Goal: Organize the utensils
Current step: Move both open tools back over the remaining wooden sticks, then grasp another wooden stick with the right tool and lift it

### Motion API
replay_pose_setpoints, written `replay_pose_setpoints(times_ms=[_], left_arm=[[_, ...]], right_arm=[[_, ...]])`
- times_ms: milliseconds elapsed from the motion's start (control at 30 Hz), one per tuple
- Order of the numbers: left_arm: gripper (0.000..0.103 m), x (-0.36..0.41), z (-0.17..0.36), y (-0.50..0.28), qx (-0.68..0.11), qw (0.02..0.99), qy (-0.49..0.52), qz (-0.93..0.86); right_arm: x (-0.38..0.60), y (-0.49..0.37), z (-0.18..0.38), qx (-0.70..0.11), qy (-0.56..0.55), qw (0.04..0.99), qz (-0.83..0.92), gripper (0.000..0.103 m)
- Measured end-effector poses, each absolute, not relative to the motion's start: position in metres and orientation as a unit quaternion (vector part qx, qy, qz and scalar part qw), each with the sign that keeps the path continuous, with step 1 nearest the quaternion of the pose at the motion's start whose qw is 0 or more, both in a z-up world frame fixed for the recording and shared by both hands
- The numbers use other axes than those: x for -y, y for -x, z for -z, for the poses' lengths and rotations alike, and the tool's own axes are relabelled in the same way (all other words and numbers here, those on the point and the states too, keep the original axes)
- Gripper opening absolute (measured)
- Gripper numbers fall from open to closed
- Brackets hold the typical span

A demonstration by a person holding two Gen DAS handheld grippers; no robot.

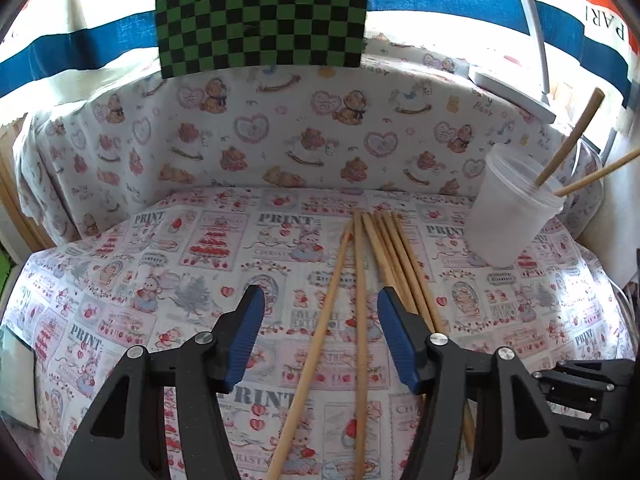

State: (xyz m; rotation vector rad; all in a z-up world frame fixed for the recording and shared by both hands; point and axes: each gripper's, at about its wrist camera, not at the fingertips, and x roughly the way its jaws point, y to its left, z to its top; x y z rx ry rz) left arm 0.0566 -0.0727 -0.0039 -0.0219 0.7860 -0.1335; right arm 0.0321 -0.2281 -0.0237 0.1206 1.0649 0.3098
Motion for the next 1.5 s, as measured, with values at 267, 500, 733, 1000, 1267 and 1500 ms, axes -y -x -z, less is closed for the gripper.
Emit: replay_pose_setpoints(times_ms=[267, 500, 733, 1000, 1267, 1500], left_arm=[[0.068, 0.063, -0.008, -0.050, -0.337, 0.941, -0.003, 0.024], [0.071, 0.065, -0.011, -0.048, -0.312, 0.949, -0.028, -0.007], [0.073, 0.043, -0.004, -0.062, -0.348, 0.937, 0.040, -0.007], [0.073, 0.038, 0.012, -0.075, -0.381, 0.923, 0.051, -0.005], [0.049, 0.037, 0.018, -0.077, -0.402, 0.911, 0.082, 0.043], [0.038, 0.041, 0.019, -0.077, -0.398, 0.913, 0.071, 0.054]], right_arm=[[0.219, -0.035, 0.031, -0.513, -0.047, 0.842, -0.158, 0.009], [0.201, -0.021, 0.027, -0.492, 0.030, 0.862, -0.121, 0.011], [0.204, -0.020, 0.026, -0.502, 0.028, 0.857, -0.116, 0.011], [0.213, -0.020, 0.015, -0.473, 0.028, 0.877, -0.079, 0.008], [0.244, 0.003, -0.031, -0.328, -0.028, 0.944, -0.037, 0.008], [0.268, 0.020, -0.061, -0.249, -0.088, 0.964, -0.025, 0.008]])
